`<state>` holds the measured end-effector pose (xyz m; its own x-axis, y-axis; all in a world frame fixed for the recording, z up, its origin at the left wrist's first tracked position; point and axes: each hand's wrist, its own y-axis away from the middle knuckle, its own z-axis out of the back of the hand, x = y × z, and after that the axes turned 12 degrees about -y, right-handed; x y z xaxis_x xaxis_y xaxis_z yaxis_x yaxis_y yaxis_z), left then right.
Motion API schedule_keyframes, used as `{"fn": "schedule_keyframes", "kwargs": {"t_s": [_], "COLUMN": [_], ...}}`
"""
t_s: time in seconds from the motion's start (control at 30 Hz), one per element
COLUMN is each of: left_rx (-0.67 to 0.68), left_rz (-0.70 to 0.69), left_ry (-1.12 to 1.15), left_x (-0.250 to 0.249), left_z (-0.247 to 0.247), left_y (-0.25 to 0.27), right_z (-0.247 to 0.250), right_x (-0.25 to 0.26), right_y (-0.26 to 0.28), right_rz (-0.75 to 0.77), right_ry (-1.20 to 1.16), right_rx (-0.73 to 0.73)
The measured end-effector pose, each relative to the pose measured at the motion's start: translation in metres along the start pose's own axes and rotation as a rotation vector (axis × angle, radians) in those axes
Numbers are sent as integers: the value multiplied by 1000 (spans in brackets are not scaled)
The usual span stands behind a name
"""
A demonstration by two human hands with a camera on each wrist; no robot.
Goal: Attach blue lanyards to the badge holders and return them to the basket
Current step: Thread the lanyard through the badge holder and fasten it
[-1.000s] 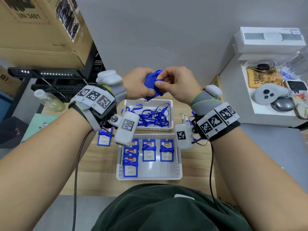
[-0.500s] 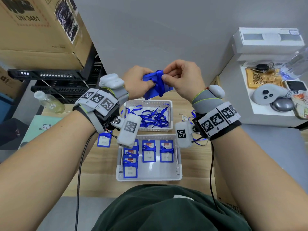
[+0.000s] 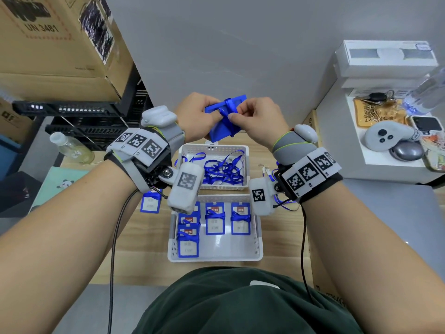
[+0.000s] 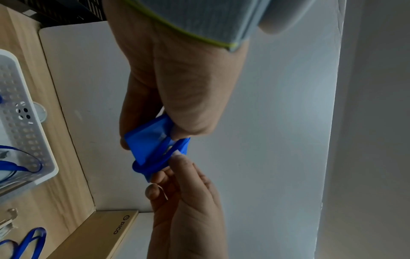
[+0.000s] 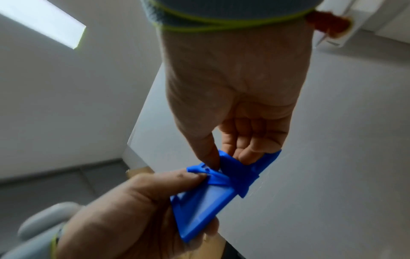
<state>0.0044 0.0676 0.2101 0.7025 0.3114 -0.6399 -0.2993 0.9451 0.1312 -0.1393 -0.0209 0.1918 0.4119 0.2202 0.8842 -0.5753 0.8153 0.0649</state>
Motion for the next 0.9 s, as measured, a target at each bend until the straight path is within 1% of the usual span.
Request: {"fn": "schedule_keyframes", "kwargs": {"t_s": [0.1, 0.17, 0.3, 0.4, 0.53, 0.6, 0.7, 0.8, 0.9], "left_rx": [-52, -59, -8, 18, 91, 70, -12, -81, -94], "left_rz": [29, 53, 91, 90, 81, 85, 93, 134, 188], "left_ry": [-35, -40, 51, 128, 235, 239, 174, 100, 52], "left_x": [3, 4, 5, 2, -2, -2, -1, 1, 5], "left_z": [0, -2, -5, -4, -1, -1, -5, -6, -2], "left_y": [-1, -1, -1, 0, 3, 3, 2, 1, -1], "right_z": [-2, -1, 3, 2, 2, 2, -3, -3, 1], "right_x": [-2, -2, -2, -2, -2, 0, 1, -3, -8], "right_y": [2, 6, 8, 5, 3, 3, 2, 3, 8], "right_rz": [-56, -63, -52, -55, -46, -23, 17, 56, 74], "right_ry": [-203, -252, -231, -185, -117, -86, -84, -222, -363], "right_rx": [48, 86, 118, 51, -12, -19, -13, 53, 107]}}
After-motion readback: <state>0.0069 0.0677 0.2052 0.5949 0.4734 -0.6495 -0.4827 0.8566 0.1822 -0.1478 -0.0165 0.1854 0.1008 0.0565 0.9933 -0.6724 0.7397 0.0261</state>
